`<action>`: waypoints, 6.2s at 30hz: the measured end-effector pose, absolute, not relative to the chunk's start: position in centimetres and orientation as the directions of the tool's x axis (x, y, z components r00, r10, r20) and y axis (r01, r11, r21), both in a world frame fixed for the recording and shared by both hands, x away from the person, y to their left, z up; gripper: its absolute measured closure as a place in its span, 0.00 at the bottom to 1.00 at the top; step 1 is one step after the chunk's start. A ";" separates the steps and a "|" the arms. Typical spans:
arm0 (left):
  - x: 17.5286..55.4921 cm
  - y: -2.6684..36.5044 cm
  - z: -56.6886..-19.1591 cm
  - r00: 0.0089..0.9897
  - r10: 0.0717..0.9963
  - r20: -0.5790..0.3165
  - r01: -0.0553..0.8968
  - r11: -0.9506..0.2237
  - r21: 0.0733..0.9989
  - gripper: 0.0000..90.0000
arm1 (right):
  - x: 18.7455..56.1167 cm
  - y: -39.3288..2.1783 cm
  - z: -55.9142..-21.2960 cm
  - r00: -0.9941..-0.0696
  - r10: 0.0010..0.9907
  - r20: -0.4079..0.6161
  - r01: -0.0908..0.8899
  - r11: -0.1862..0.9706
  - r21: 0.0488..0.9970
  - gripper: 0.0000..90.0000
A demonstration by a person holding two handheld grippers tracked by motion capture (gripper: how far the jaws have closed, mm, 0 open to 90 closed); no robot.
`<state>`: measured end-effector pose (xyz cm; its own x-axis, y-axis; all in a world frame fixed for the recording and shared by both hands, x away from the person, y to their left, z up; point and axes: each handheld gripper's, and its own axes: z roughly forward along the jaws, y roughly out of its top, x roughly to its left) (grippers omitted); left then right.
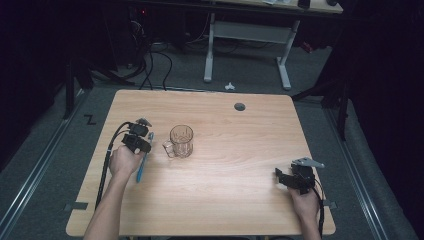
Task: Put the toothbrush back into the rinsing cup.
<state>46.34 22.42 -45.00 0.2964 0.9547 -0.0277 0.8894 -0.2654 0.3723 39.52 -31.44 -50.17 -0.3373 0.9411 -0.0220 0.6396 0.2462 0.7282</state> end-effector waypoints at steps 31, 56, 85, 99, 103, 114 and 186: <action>43.9 22.4 -41.6 0.333 0.941 -0.068 0.830 -0.258 0.494 0.89 | 39.5 -31.4 -50.2 -0.337 0.941 -0.022 0.639 0.246 0.728 0.34; 42.5 21.6 -39.2 0.377 0.922 -0.087 0.785 -0.268 0.558 0.89 | 39.5 -31.4 -50.2 -0.337 0.941 -0.022 0.640 0.246 0.728 0.34; 41.7 20.4 -36.8 0.421 0.905 -0.069 0.707 -0.279 0.649 0.89 | 39.5 -31.4 -50.2 -0.337 0.941 -0.021 0.640 0.245 0.728 0.34; 42.0 19.3 -36.0 0.444 0.895 -0.048 0.673 -0.298 0.677 0.89 | 39.5 -31.4 -50.2 -0.338 0.941 -0.022 0.639 0.247 0.729 0.34; 42.1 19.2 -35.9 0.446 0.892 -0.073 0.667 -0.277 0.691 0.89 | 39.5 -31.4 -50.2 -0.337 0.941 -0.021 0.640 0.246 0.728 0.34; 42.6 18.4 -35.3 0.453 0.890 -0.054 0.637 -0.281 0.717 0.89 | 39.5 -31.4 -50.2 -0.338 0.941 -0.022 0.639 0.246 0.728 0.34; 45.9 17.9 -36.8 0.351 0.934 -0.068 0.453 -0.107 0.885 0.89 | 39.5 -31.4 -50.2 -0.340 0.940 -0.023 0.639 0.249 0.728 0.34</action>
